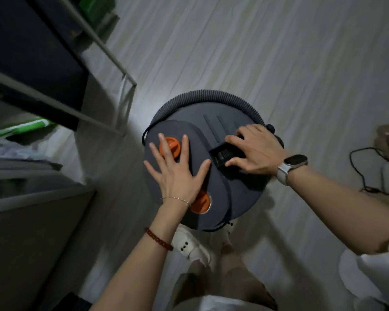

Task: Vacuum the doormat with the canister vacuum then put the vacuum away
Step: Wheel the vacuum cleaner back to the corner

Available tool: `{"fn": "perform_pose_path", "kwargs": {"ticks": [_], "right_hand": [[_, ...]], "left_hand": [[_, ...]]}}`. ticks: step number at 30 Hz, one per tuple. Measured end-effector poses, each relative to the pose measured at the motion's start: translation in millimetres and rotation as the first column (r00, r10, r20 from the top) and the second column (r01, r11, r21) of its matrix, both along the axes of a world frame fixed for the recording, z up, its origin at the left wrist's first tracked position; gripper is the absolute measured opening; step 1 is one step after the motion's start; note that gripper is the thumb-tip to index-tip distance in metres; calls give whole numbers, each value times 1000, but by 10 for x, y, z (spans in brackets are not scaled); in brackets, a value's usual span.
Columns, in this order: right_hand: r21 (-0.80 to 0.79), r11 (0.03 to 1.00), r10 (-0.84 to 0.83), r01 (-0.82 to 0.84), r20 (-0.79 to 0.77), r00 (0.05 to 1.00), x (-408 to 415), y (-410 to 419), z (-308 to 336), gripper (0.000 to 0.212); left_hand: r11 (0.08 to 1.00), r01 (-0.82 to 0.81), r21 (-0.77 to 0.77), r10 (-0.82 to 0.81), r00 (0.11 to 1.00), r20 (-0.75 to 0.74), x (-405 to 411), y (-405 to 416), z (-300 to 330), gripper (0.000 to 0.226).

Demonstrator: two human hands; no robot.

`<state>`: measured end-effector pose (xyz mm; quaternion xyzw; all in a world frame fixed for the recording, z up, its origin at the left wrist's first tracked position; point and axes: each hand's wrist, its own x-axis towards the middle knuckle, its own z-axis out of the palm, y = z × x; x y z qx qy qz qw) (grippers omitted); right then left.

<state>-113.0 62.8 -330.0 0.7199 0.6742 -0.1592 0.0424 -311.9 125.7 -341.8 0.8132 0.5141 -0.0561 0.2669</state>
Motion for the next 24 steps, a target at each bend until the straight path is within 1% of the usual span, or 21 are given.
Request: {"fn": "perform_pose_path", "kwargs": {"ticks": [3, 6, 9, 12, 14, 15, 19, 21, 24], "right_hand": [[36, 968, -248, 247, 9, 969, 439, -481, -20, 66], [55, 870, -489, 489, -18, 872, 833, -937, -14, 67], [83, 715, -694, 695, -35, 719, 1144, -1340, -44, 72], [84, 517, -852, 852, -46, 521, 1373, -1621, -99, 74], [86, 406, -910, 910, -46, 411, 1519, -1721, -128, 75], [81, 360, -930, 929, -52, 365, 1590, -1746, -139, 73], [105, 195, -969, 975, -131, 208, 1893, -1697, -174, 63], [115, 151, -971, 982, -171, 169, 2051, -1592, -193, 60], [196, 135, -961, 971, -215, 177, 2275, -1372, -241, 65]], "left_hand": [[986, 158, 52, -161, 985, 56, 624, -181, 52, 78], [938, 329, 105, -338, 938, 80, 1131, -532, 58, 73], [845, 512, 154, -518, 855, 2, 1552, -851, -22, 67], [746, 629, 217, -630, 773, -75, 2036, -951, -78, 59], [682, 680, 267, -686, 722, -88, 2359, -940, -109, 56], [668, 689, 281, -696, 712, -92, 2499, -933, -124, 56], [707, 666, 239, -666, 740, -95, 3018, -870, -140, 57], [696, 680, 231, -683, 726, -79, 3253, -740, -174, 54], [615, 746, 255, -756, 650, -79, 3559, -400, -264, 51]]}}
